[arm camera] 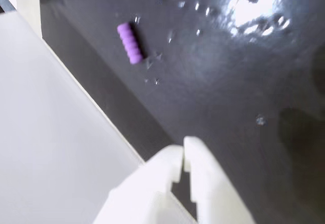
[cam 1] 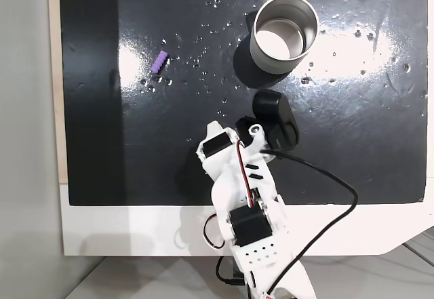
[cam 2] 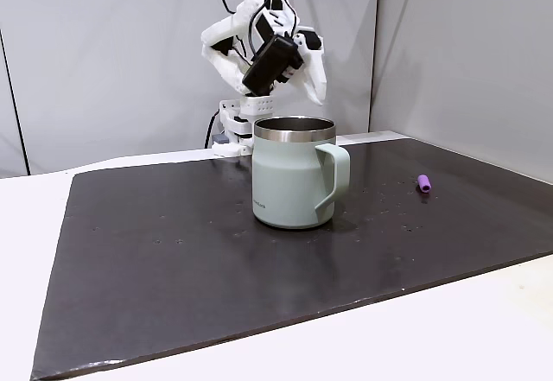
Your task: Grasp a pengrip and put it in the cup.
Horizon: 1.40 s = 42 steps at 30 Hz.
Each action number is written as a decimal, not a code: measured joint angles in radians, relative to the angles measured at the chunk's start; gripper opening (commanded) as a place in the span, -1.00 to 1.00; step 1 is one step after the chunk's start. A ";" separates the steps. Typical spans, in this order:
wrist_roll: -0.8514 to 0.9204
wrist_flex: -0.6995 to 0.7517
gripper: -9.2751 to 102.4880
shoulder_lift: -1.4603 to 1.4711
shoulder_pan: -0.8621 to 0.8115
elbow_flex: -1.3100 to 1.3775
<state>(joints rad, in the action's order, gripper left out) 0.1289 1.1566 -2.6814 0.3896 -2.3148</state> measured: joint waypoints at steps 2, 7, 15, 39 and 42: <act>-0.028 0.035 -0.83 0.117 0.044 0.112; -0.083 0.086 -0.83 0.399 0.117 0.350; -0.061 0.143 -0.72 0.787 0.115 0.701; 0.442 -0.057 -0.38 1.443 0.089 1.055; 0.454 -0.077 -0.37 1.497 0.089 1.100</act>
<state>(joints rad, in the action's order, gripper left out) 0.5829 1.0799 -1.1842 0.4786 -1.2149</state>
